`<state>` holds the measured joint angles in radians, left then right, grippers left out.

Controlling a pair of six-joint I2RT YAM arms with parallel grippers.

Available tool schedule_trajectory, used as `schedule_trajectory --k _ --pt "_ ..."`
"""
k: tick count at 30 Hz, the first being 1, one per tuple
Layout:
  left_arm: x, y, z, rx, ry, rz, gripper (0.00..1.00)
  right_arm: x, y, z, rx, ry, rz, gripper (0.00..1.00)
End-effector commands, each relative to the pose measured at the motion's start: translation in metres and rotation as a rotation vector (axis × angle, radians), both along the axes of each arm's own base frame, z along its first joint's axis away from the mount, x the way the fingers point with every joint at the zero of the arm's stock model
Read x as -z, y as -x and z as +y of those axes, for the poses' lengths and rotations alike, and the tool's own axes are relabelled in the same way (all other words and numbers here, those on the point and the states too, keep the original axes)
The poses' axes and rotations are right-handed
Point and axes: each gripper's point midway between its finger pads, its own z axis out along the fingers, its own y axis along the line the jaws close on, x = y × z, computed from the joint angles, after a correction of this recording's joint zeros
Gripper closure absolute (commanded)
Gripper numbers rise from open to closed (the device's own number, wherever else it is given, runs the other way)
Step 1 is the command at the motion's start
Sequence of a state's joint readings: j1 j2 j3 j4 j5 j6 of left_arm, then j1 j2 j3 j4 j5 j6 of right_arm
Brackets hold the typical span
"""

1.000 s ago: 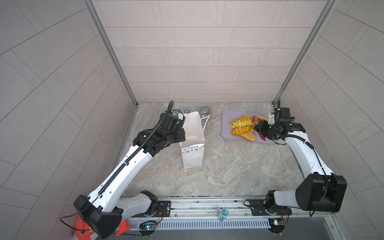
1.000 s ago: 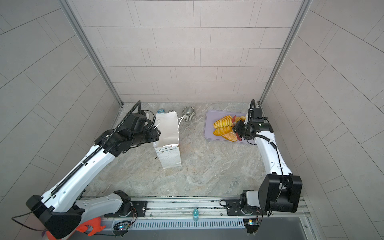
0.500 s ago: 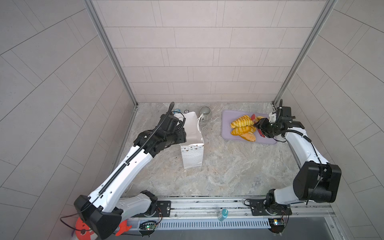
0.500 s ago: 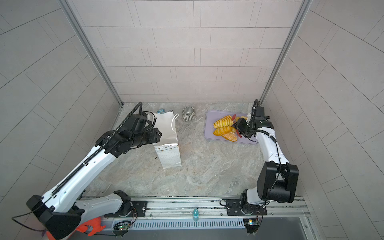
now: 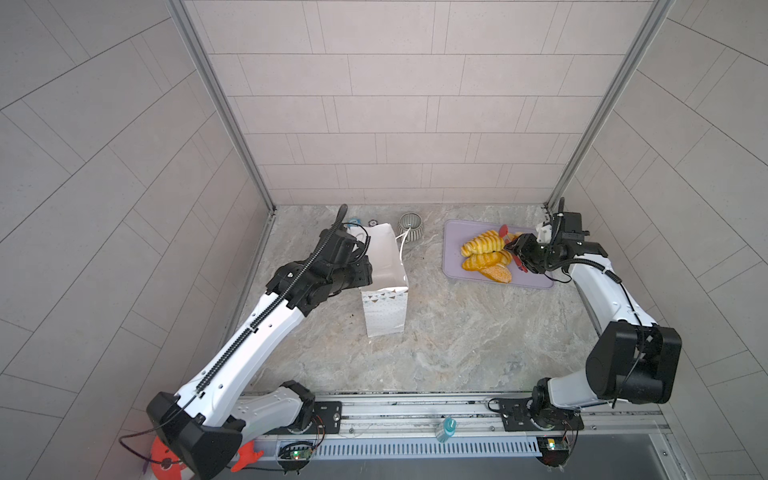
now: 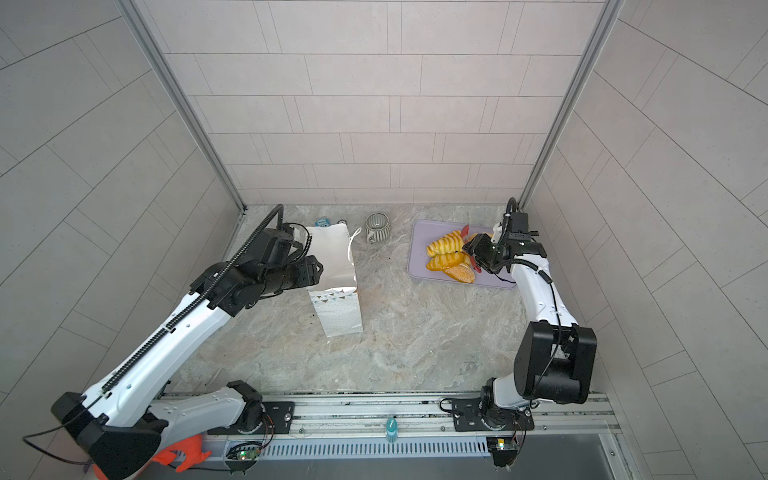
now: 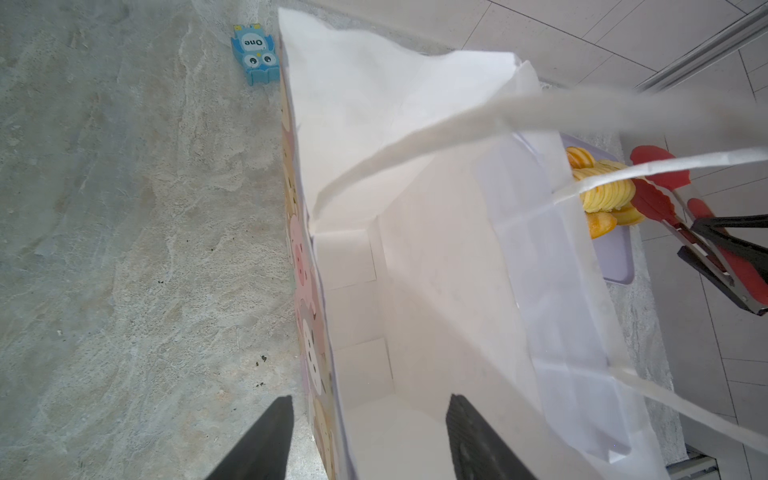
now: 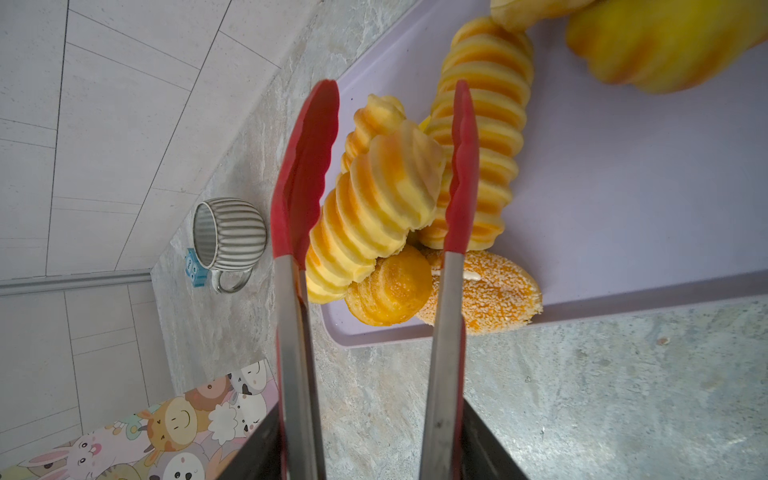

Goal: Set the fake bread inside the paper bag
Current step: 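Close the tongs on a spiral yellow bread with the right gripper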

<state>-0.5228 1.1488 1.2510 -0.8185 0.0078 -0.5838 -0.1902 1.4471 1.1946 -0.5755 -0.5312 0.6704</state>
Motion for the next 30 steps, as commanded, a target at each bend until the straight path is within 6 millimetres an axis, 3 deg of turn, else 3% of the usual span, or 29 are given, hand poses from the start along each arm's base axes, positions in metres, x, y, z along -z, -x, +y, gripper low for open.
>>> schedule_trajectory --k 1,20,24,30 --pt "-0.002 0.001 0.003 -0.004 0.008 -0.013 0.35 0.004 0.002 -0.003 0.009 0.019 0.012 0.42" --pt "0.002 0.001 0.002 -0.009 0.012 -0.009 0.35 0.015 -0.005 0.007 -0.003 -0.057 0.006 0.42" --pt "0.002 0.001 0.003 -0.011 0.010 -0.009 0.35 0.014 -0.007 0.008 0.000 -0.068 -0.002 0.46" --pt "0.001 0.003 0.005 -0.016 0.009 -0.012 0.35 0.008 -0.008 0.006 0.009 -0.067 -0.016 0.62"
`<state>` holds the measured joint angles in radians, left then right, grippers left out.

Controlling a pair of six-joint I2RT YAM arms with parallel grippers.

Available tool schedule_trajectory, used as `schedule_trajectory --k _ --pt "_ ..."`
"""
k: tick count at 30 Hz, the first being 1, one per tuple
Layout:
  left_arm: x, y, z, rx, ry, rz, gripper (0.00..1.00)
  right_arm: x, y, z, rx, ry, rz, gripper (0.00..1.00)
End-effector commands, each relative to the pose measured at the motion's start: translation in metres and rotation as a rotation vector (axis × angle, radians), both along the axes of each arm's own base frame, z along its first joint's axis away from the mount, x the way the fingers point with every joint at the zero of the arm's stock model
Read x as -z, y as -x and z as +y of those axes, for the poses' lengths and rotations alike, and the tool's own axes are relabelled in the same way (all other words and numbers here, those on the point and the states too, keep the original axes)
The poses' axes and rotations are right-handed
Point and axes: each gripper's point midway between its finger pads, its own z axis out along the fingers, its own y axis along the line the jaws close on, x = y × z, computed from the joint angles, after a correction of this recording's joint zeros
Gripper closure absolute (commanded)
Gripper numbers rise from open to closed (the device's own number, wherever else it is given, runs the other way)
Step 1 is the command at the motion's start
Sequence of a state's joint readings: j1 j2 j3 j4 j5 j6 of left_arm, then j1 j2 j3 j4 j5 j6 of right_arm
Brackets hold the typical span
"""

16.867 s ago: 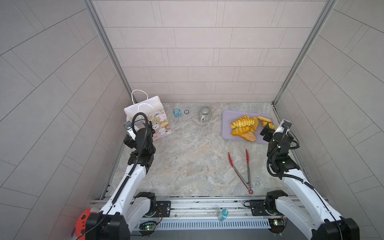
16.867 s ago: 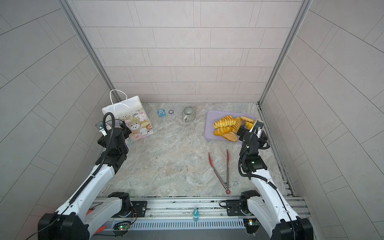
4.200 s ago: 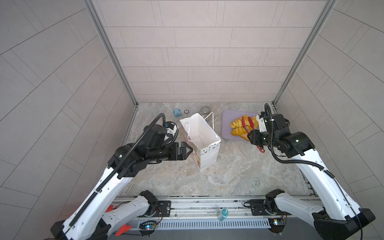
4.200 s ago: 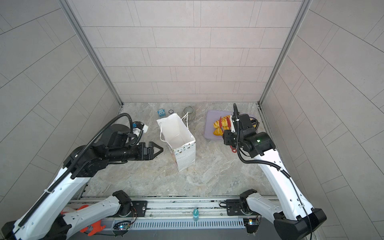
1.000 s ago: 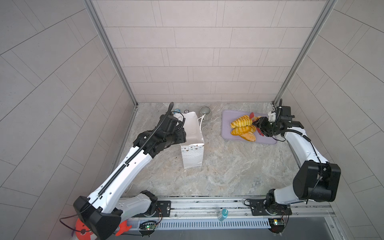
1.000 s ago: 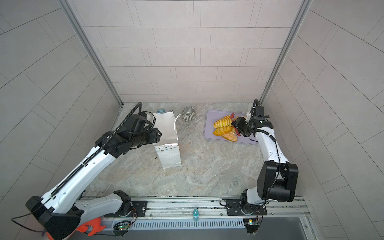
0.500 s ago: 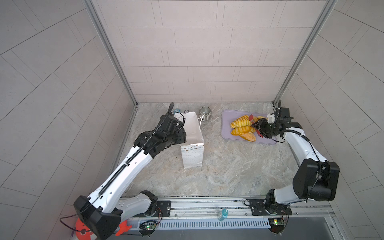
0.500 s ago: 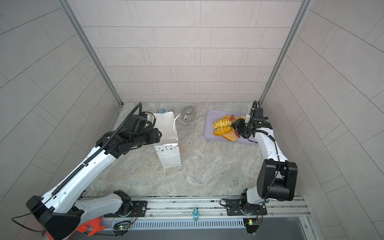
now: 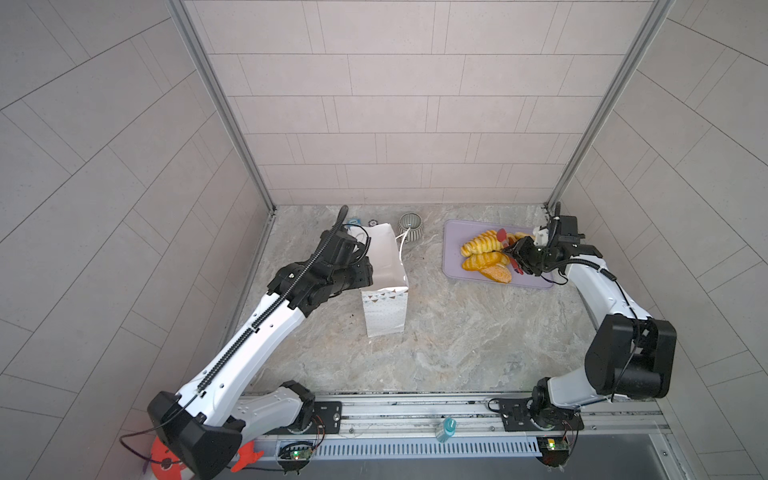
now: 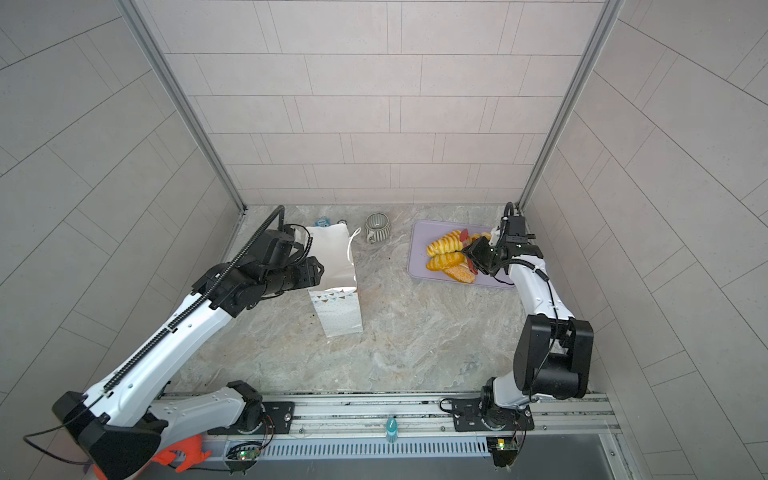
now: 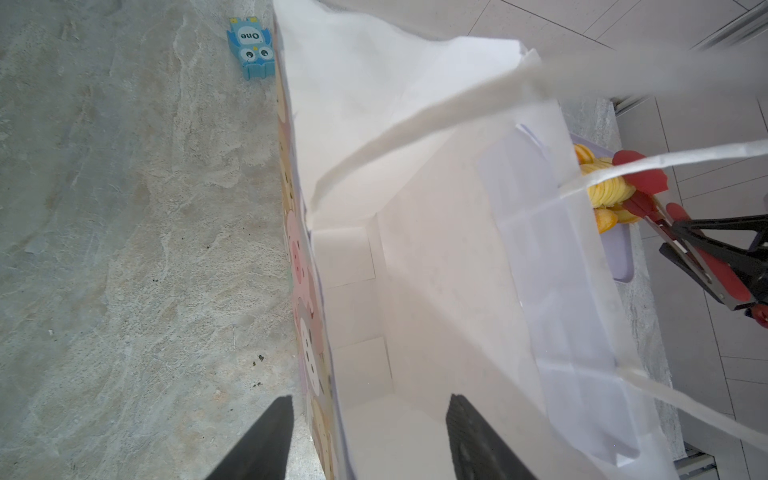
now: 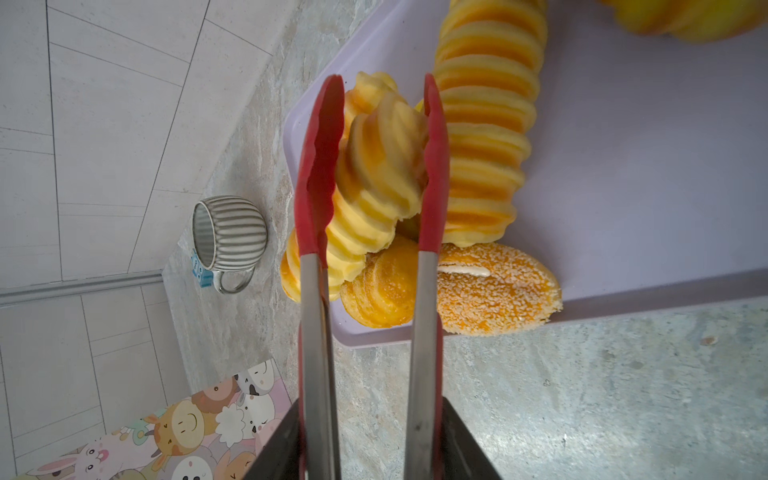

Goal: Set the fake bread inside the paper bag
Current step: 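Close the tongs on a spiral yellow bread with the right gripper, then lift the bread in the tongs and carry it over the paper bag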

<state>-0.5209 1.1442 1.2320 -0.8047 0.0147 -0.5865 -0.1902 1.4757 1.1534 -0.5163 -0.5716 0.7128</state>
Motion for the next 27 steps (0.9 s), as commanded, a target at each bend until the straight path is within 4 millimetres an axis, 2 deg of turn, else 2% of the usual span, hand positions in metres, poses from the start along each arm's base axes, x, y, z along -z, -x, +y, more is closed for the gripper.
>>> schedule_trajectory --k 1,9,19,27 --pt "-0.004 0.003 0.006 -0.016 0.003 -0.017 0.35 -0.009 -0.004 0.000 0.007 -0.004 -0.038 0.63" --pt "-0.005 0.007 0.011 -0.020 -0.009 -0.019 0.29 -0.028 -0.002 -0.011 0.025 0.016 -0.088 0.68" --pt "-0.017 0.007 0.010 -0.014 0.006 -0.043 0.29 -0.063 -0.002 -0.011 0.011 0.036 -0.179 0.79" --pt "-0.019 0.009 0.010 -0.011 0.010 -0.046 0.52 -0.099 0.003 -0.008 -0.002 0.051 -0.261 0.84"
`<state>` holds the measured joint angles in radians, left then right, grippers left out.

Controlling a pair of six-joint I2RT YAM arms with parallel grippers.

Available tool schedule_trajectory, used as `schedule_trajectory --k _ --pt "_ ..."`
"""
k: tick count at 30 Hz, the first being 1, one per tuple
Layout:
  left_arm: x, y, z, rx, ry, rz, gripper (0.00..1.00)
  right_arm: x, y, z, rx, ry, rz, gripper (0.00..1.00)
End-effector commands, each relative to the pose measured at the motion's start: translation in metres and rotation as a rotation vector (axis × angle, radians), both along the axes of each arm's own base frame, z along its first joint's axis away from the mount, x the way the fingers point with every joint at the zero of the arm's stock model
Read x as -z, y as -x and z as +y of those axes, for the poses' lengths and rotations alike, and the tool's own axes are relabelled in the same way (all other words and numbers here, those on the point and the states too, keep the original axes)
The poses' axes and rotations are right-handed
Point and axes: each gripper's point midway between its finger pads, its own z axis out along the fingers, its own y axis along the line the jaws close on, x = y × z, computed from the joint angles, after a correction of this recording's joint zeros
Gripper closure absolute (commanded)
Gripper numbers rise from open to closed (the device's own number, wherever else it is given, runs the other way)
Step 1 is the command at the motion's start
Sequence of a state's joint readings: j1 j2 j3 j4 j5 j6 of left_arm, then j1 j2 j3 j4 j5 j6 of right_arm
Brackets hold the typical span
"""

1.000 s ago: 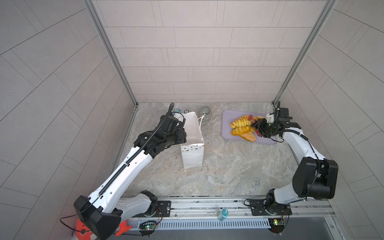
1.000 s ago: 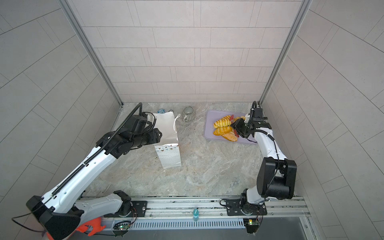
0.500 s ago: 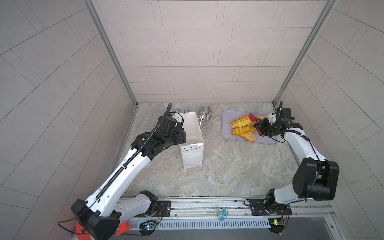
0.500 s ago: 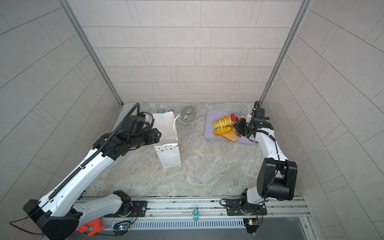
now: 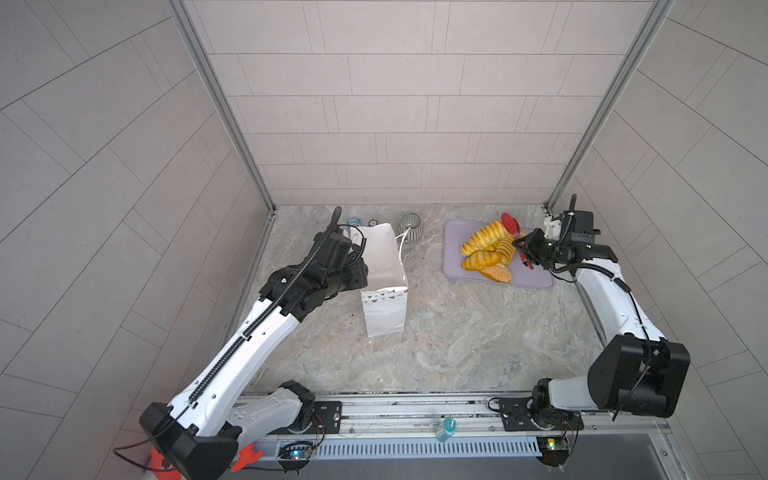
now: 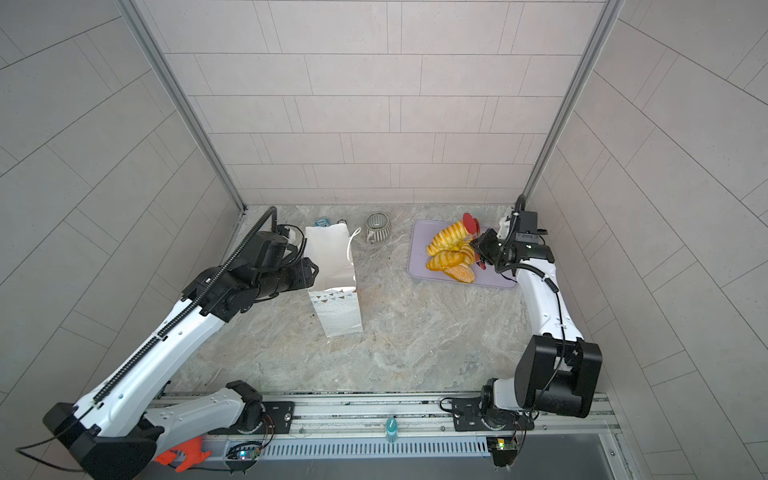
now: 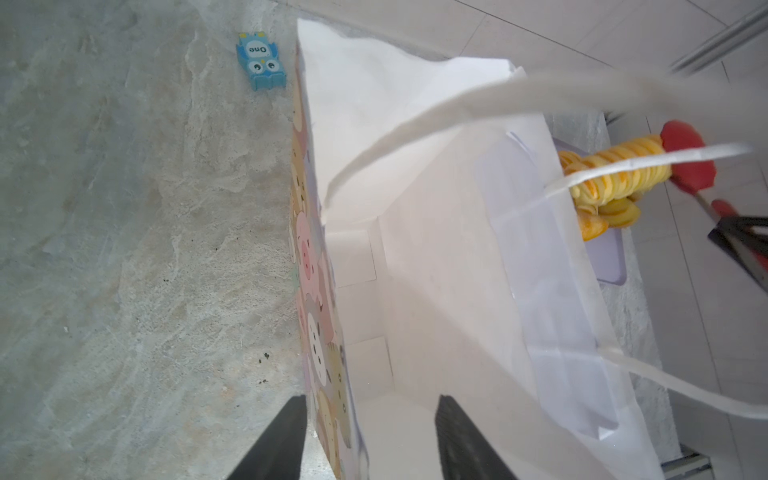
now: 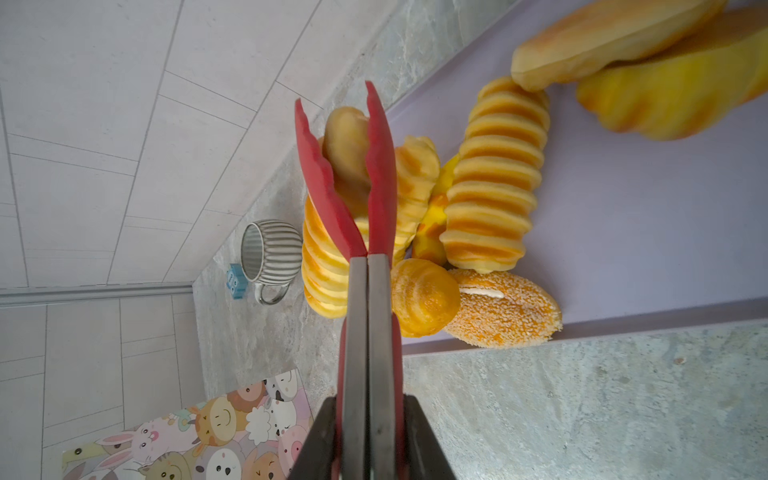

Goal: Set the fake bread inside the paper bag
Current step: 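Lift the bread in the tongs and carry it over the paper bag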

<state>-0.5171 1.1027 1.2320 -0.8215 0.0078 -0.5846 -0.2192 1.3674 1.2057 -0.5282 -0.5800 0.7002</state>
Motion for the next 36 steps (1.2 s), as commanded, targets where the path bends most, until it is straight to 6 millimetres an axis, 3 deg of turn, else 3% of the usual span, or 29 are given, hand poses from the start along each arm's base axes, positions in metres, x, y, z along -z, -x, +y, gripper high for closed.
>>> schedule_trajectory --k 1,10,16,30,36 --pt "-0.010 0.002 0.003 -0.003 0.006 -0.023 0.55 -0.046 0.002 0.002 -0.019 0.022 -0.123 0.85" --pt "-0.008 0.000 -0.001 0.006 0.022 -0.013 0.83 -0.106 0.016 0.017 -0.069 0.023 -0.269 0.88" --pt "-0.008 0.000 -0.004 0.012 0.038 -0.014 0.95 -0.141 0.027 0.040 -0.130 0.033 -0.359 0.89" --pt "-0.004 0.000 -0.008 0.014 0.061 -0.005 0.98 -0.219 0.063 0.118 -0.346 0.080 -0.574 0.91" --pt "-0.004 0.000 -0.009 0.013 0.069 -0.005 0.98 -0.234 0.084 0.164 -0.488 0.144 -0.627 0.91"
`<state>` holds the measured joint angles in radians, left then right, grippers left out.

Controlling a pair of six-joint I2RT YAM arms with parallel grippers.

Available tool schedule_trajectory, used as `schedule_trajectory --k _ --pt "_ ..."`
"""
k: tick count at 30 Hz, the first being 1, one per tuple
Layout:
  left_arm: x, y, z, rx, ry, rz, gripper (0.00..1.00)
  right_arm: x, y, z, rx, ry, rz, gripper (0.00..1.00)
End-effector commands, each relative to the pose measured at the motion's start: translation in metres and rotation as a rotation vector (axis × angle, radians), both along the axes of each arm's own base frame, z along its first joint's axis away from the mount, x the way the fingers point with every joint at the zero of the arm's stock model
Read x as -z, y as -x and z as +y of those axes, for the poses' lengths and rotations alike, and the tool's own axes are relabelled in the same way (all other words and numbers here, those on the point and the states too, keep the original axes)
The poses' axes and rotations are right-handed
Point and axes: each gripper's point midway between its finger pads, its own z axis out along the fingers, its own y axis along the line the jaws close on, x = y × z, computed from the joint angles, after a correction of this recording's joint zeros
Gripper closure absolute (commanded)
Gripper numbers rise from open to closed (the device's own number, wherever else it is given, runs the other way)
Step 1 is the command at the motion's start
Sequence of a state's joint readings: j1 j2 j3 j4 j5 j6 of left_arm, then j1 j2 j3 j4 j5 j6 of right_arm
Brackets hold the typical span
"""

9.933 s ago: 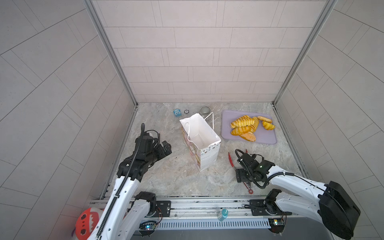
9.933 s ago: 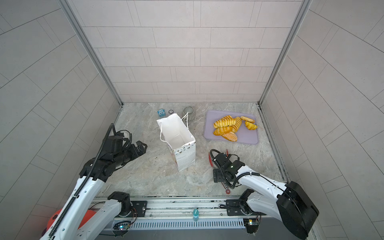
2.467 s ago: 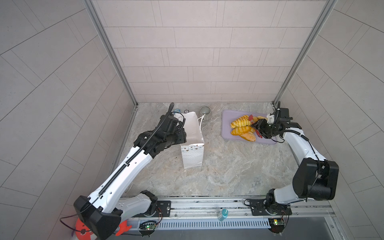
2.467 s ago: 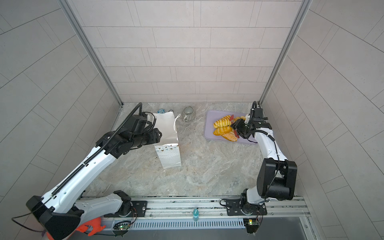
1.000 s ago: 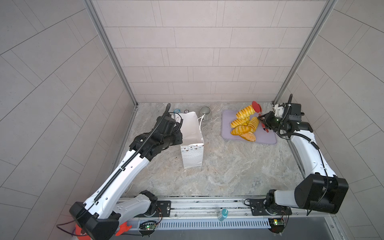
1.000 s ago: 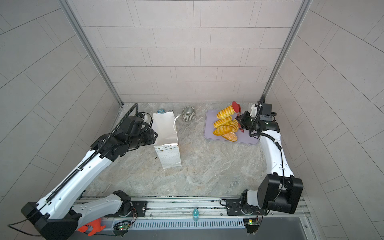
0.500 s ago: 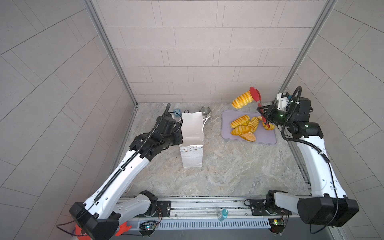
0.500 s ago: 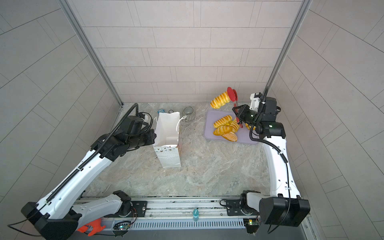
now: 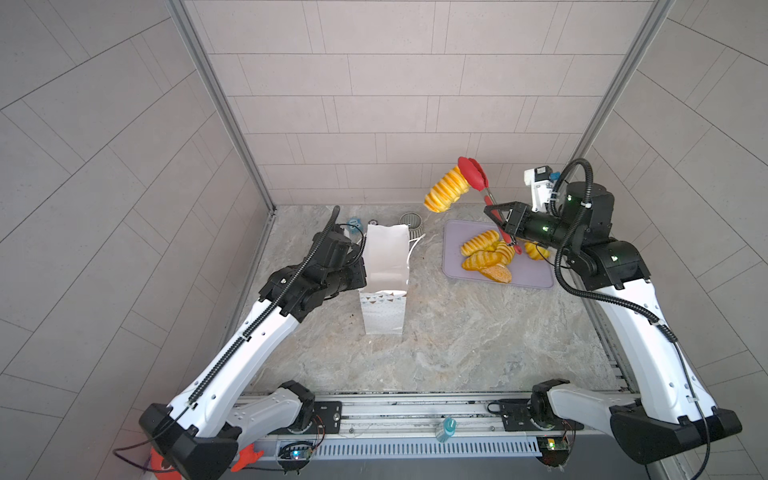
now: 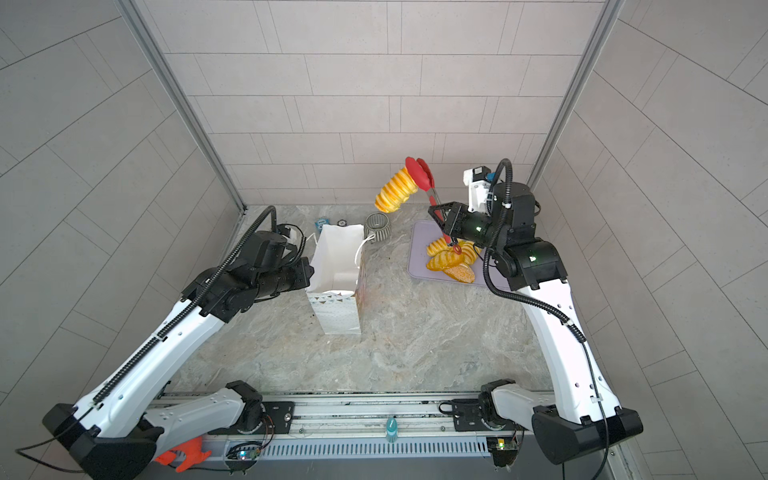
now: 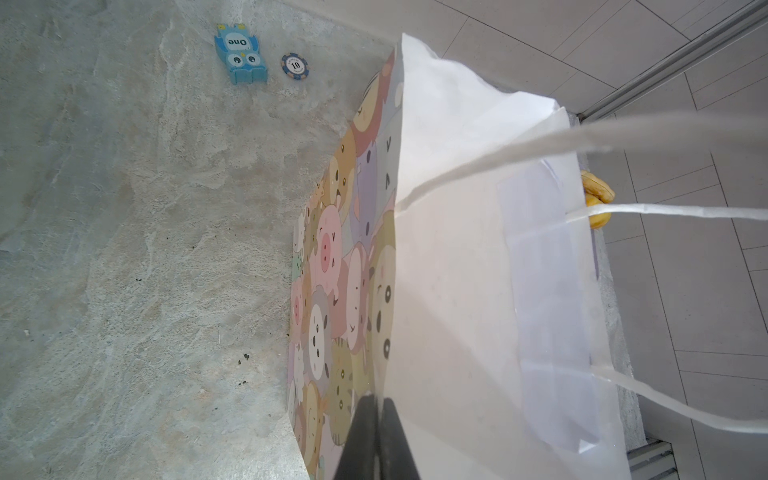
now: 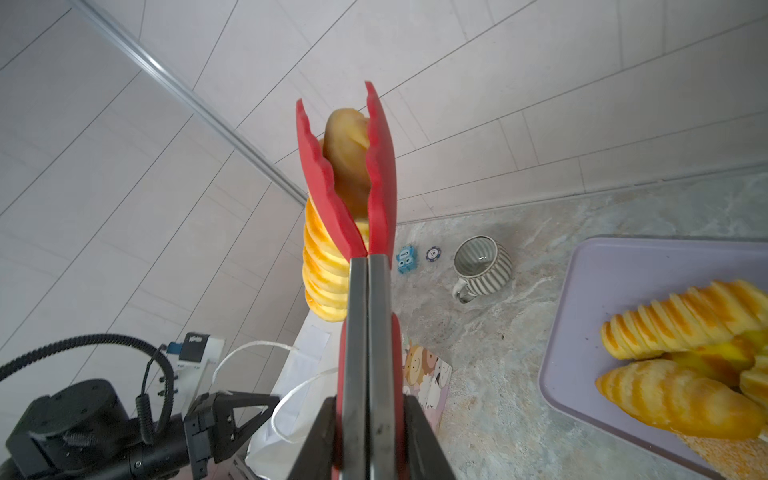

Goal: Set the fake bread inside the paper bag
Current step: 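Lift the bread in the tongs and carry it over the paper bag, then open the tongs with the right gripper to drop the bread into the bag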

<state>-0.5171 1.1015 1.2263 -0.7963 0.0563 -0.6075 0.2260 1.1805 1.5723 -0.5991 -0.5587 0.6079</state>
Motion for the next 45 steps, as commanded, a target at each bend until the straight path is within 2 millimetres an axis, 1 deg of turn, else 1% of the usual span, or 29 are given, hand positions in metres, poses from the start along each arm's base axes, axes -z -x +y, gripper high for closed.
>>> schedule_trajectory --k 1,4,10,18,20,23,28,33,38,43,45 --pt "-0.001 -0.001 0.000 -0.006 0.014 -0.007 0.98 -0.026 0.015 0.015 -0.037 0.064 -0.116 0.91" --pt "0.000 -0.001 0.000 -0.009 0.015 -0.006 0.98 -0.024 0.022 0.034 -0.076 0.136 -0.129 0.91" --pt "-0.001 -0.001 0.000 -0.011 0.019 -0.008 0.98 -0.014 0.032 0.067 -0.133 0.287 -0.146 0.91" --pt "0.001 -0.002 -0.002 -0.010 0.027 -0.004 0.98 0.010 0.033 0.098 -0.168 0.476 -0.124 0.92" --pt "0.001 -0.003 -0.002 -0.011 0.028 -0.003 0.98 0.014 0.034 0.104 -0.178 0.519 -0.131 0.92" --pt "0.002 -0.003 -0.003 -0.012 0.031 -0.002 0.98 0.022 0.036 0.110 -0.188 0.568 -0.131 0.92" --pt "0.002 -0.003 -0.003 -0.012 0.033 -0.003 0.98 0.035 0.037 0.116 -0.215 0.602 -0.108 0.91" --pt "0.003 -0.003 -0.002 -0.014 0.033 -0.003 0.98 0.051 0.039 0.118 -0.234 0.633 -0.077 0.89" --pt "0.004 -0.003 -0.002 -0.019 0.034 -0.002 0.98 0.063 0.042 0.119 -0.249 0.641 -0.055 0.87" --pt "0.003 -0.003 -0.002 -0.019 0.038 -0.005 0.98 0.068 0.043 0.121 -0.257 0.637 -0.044 0.80" --pt "0.003 -0.003 -0.003 -0.018 0.039 -0.004 0.98 0.068 0.043 0.122 -0.258 0.631 -0.045 0.76"
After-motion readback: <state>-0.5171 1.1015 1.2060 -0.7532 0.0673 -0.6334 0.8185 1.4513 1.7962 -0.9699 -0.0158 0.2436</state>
